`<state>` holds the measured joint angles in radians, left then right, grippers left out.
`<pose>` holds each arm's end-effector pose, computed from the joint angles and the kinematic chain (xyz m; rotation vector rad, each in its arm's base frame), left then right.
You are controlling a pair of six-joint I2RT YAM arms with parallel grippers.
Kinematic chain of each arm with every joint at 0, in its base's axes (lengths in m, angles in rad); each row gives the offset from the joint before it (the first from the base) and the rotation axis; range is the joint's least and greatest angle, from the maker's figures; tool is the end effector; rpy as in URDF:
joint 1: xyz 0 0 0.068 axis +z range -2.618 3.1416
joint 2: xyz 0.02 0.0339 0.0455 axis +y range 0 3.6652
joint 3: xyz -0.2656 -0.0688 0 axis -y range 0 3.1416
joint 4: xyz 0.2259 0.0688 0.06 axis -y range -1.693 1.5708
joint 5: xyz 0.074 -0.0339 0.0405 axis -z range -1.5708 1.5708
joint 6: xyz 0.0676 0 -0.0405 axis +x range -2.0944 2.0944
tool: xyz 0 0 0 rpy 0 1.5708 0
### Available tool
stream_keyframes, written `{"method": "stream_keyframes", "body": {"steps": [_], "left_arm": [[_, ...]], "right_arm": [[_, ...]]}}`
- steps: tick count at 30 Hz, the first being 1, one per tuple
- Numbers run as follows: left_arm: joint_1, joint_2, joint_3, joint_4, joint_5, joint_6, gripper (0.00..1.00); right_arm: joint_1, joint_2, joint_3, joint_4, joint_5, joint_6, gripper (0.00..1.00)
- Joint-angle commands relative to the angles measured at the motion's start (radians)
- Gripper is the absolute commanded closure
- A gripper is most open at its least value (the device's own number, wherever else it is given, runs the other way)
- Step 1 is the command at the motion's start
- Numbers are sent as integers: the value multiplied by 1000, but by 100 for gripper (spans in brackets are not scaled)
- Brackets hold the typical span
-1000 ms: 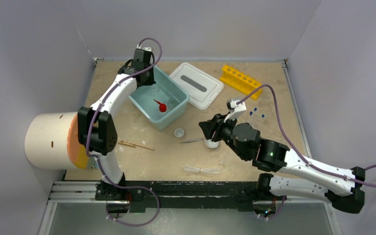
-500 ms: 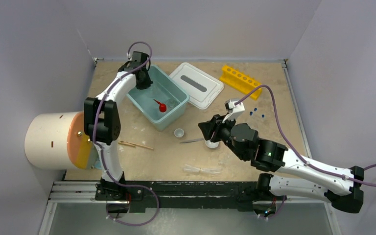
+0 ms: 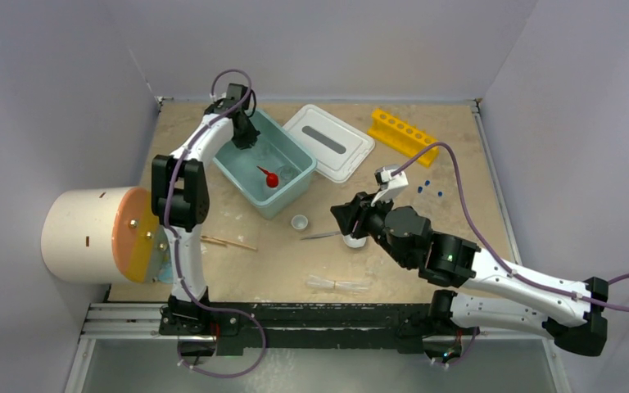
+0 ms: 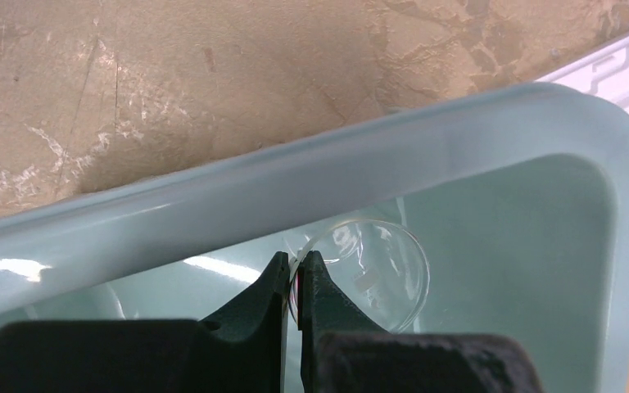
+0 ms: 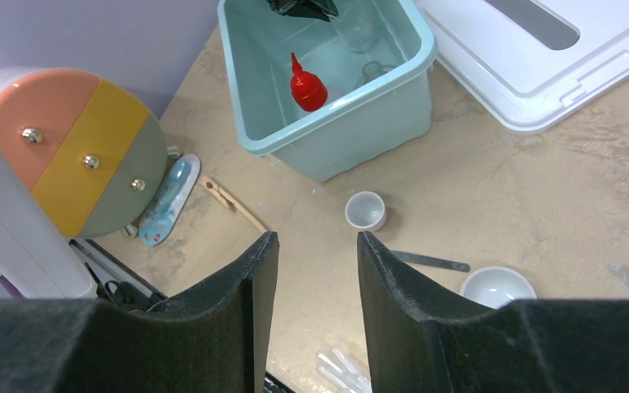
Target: Organize the chemistry lab equipment
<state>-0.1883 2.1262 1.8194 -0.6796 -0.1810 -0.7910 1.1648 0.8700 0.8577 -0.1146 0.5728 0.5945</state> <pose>0.4650 -0.0762 0.2110 -0.8199 2.4043 -0.1559 0.1147 0.1740 0.3572 -0.0549 1.7468 0.8302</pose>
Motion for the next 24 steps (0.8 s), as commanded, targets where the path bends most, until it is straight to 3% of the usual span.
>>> {"method": "stream_keyframes", "body": {"steps": [1,17,24], "left_arm": [[6,11,56,6,-19,-62,100],[4,58,86,25,-40,-60,100],[3,37,76,28,-31,-48,89]], "right_arm": [[4,-14,-6,44,-1,-4,56],[3,-22,-33,47,-2,8,51],[3,-21,-35,52,-1,11,44]]}}
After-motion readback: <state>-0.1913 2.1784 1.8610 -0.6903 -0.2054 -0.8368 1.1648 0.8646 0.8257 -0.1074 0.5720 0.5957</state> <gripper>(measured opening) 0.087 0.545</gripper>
